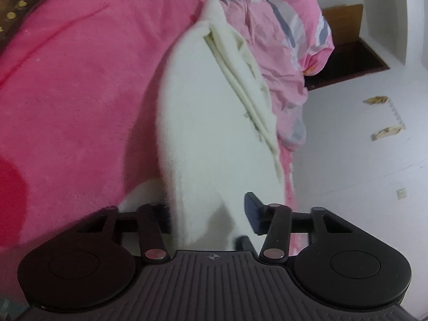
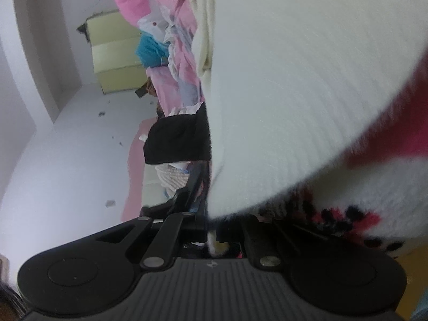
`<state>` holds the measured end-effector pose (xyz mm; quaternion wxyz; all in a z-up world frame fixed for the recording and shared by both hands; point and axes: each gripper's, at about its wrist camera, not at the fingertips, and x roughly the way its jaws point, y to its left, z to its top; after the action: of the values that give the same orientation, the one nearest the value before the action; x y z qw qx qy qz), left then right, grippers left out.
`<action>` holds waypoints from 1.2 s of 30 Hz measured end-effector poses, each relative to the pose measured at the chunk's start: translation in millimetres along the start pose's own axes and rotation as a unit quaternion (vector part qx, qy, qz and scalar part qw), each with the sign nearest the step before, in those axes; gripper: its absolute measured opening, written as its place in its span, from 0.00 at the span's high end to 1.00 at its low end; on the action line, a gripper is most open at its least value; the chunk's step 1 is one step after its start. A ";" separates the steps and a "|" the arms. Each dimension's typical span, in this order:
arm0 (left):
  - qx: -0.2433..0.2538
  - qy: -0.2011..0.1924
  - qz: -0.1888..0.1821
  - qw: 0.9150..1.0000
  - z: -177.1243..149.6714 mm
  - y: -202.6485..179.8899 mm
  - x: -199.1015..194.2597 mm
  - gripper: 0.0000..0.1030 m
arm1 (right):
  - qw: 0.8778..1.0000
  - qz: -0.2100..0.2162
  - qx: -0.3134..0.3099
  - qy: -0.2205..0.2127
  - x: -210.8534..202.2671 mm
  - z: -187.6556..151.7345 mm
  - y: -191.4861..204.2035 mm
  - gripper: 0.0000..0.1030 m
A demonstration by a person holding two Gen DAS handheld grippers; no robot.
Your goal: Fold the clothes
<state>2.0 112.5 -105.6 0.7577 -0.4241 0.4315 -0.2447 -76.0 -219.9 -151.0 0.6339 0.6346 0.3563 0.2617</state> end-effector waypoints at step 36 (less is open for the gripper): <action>0.254 0.008 0.166 0.953 -35.5 -59.7 29.2 0.68 | 0.967 -0.178 -0.139 -0.118 -233.3 118.7 26.6 0.58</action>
<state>-14.1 44.6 -77.2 0.8669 -0.1375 0.4254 -0.2203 -121.8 -474.6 -103.8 0.7896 0.4934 0.3463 0.1148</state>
